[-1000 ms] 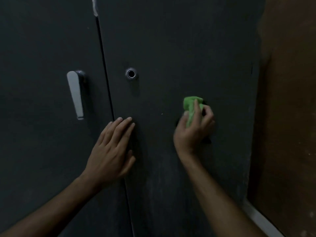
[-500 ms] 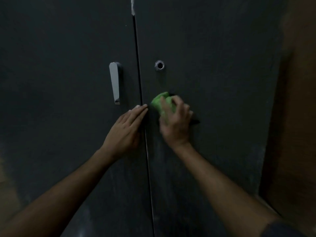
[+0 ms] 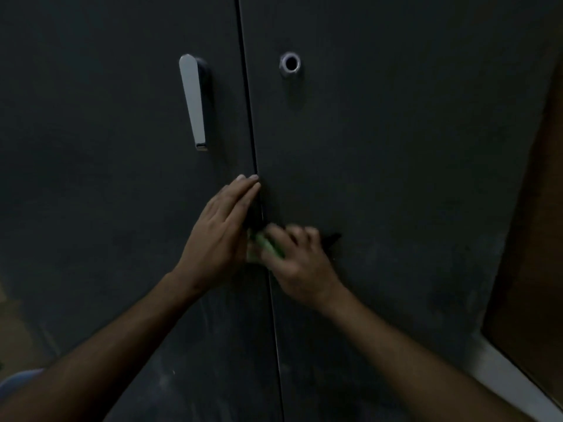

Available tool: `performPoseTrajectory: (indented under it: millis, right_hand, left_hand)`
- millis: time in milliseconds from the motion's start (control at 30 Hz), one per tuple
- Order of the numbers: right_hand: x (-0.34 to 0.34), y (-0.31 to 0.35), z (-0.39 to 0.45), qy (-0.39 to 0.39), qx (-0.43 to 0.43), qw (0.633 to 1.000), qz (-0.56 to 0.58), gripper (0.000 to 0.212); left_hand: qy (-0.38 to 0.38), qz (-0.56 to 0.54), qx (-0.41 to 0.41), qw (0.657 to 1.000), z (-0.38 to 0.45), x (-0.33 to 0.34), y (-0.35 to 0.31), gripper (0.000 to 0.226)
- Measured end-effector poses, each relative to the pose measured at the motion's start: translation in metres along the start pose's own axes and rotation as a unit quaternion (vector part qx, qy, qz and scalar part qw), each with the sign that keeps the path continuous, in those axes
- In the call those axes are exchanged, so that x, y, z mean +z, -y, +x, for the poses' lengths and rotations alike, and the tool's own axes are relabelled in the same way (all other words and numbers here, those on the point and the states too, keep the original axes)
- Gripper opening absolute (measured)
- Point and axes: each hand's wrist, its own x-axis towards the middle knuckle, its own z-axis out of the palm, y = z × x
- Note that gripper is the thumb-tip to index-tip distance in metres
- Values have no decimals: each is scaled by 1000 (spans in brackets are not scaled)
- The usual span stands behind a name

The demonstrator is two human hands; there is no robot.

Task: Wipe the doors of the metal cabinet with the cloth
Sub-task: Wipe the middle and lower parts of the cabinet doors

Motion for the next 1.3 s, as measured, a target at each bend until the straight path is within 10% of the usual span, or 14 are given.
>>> performPoseTrajectory:
  millis: [267, 433, 633, 833, 1033, 1200, 1300]
  right_hand:
    - [-13, -38, -8, -121, 309, 943, -22, 47]
    - [-8, -7, -72, 30, 90, 994, -51, 48]
    - [-32, -66, -43, -122, 496, 853, -106, 46]
    - [-8, -19, -85, 12, 246, 963, -108, 55]
    - [-32, -116, -94, -204, 586, 782, -59, 48]
    - [-11, -86, -104, -41, 243, 965, -91, 56]
    - [-39, -110, -160, 25, 236, 966, -100, 59]
  left_hand:
    - [-17, -43, -23, 999, -37, 42, -17, 70]
    - [-63, -94, -35, 993, -39, 61, -23, 68]
    - [-54, -98, 33, 993, -42, 76, -27, 71]
    - [-62, -120, 17, 991, -34, 87, -34, 71]
    - [-118, -107, -15, 987, -33, 110, -46, 68]
    - [-142, -52, -18, 988, -34, 125, -46, 70]
    - [-154, -23, -20, 988, -33, 128, -47, 70]
